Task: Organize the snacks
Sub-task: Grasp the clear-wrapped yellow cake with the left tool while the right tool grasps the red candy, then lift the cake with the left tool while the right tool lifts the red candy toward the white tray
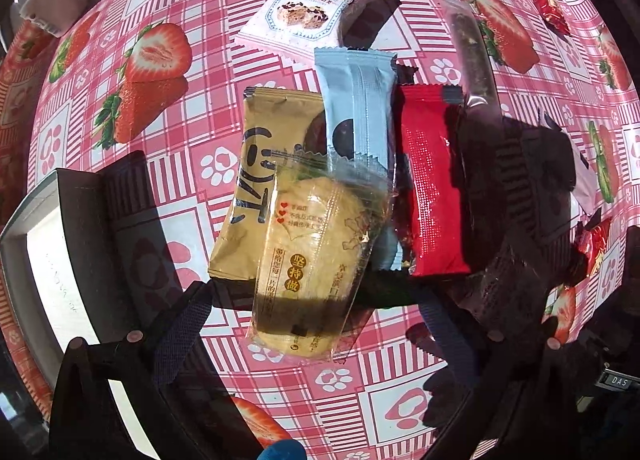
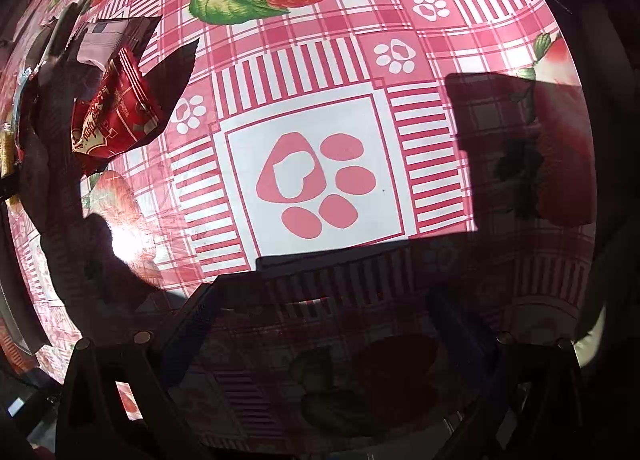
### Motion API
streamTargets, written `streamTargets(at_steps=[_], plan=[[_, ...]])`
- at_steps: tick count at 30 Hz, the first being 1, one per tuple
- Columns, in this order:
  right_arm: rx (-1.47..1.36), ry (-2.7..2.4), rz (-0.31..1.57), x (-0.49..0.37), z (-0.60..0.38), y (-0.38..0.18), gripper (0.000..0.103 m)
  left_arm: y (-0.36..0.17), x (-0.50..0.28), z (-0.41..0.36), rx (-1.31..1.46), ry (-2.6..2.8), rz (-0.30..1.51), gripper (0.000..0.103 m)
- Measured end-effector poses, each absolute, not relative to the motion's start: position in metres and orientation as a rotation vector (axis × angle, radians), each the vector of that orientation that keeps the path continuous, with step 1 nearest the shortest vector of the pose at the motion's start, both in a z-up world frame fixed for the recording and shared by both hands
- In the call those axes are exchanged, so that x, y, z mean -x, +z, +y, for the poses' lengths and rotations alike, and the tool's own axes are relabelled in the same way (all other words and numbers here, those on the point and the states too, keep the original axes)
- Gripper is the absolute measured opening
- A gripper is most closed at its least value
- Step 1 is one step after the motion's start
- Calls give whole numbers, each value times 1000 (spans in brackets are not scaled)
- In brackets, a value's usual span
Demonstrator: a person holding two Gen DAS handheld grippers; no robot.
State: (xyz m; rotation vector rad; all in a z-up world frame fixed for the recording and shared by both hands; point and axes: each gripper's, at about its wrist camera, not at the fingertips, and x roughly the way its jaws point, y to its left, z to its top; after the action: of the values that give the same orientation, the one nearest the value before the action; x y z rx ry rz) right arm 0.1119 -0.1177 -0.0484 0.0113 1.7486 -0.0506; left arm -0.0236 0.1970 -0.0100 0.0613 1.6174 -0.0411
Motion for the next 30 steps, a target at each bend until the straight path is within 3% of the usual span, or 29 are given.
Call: streamTargets(at_steps=[5,13,16,18,19,21,22,23,24,30], plan=[[-32,-66,1792,-123,-114,-48,103,-10,25,212,-48,-52,1616,103],[-417,-8,1680,-178,-82,-17,103,-27,18,237,-45,-9,1706,103],[-432,-6,1709,-197,-62,-22,103,-23,18,229,-82,-28,1678,95],[-410,4,1726,-203,-48,-21,102,-20,22,225,-96,-52,1660,84],[-379,-1,1728,-203,-42,-22,96,-18,24,222,-101,-66,1651,76],[-341,14,1749,-200,-32,-21,59,-15,29,219,-107,-89,1635,57],[-311,9,1743,-199,-28,-18,56,-14,33,218,-114,-92,1629,52],[-283,12,1736,-195,-24,-17,46,-13,37,217,-117,-99,1626,43],[-268,20,1735,-190,-20,-17,42,-13,43,216,-121,-108,1629,41],[-95,102,1744,-139,0,-19,42,-18,88,217,-131,-212,1672,42]])
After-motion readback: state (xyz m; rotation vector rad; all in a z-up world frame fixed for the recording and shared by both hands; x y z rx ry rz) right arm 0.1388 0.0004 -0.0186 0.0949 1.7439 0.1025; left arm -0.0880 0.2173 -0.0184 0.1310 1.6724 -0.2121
